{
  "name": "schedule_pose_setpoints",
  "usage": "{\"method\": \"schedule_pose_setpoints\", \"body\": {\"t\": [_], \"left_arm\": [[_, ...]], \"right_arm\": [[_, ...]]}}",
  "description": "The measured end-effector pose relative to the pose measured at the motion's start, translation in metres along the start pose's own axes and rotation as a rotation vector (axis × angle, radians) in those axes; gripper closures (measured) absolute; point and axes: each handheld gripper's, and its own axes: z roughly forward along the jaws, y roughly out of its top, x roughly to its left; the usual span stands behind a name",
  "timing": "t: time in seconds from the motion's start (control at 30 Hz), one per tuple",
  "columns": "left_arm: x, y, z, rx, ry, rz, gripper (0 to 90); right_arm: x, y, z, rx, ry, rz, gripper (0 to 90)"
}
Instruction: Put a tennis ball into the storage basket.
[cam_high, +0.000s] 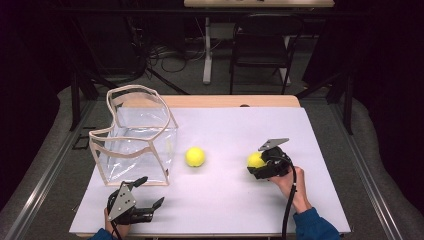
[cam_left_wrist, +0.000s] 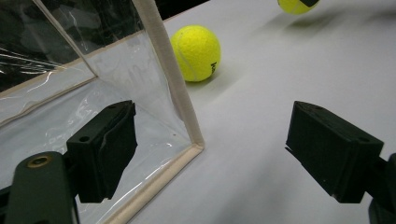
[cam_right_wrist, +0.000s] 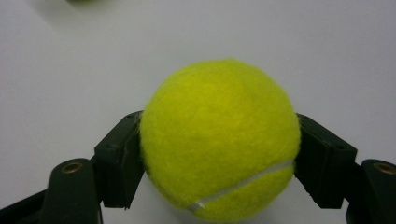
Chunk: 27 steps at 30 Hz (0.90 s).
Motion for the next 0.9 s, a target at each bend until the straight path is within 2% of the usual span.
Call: {"method": "schedule_pose_setpoints", "body": {"t": [0.5, 0.9], "left_arm": [[0.000, 0.000, -0.001, -0.006, -0.003, 0.000, 16.1], [0.000, 0.000, -0.001, -0.005, -0.004, -0.002, 16.1]], "right_arm": [[0.014, 0.010, -0.004, -0.009, 0.039, -0.022, 25.5], [0.023, 0.021, -0.007, 0.001, 0.034, -0.063, 25.5]]}}
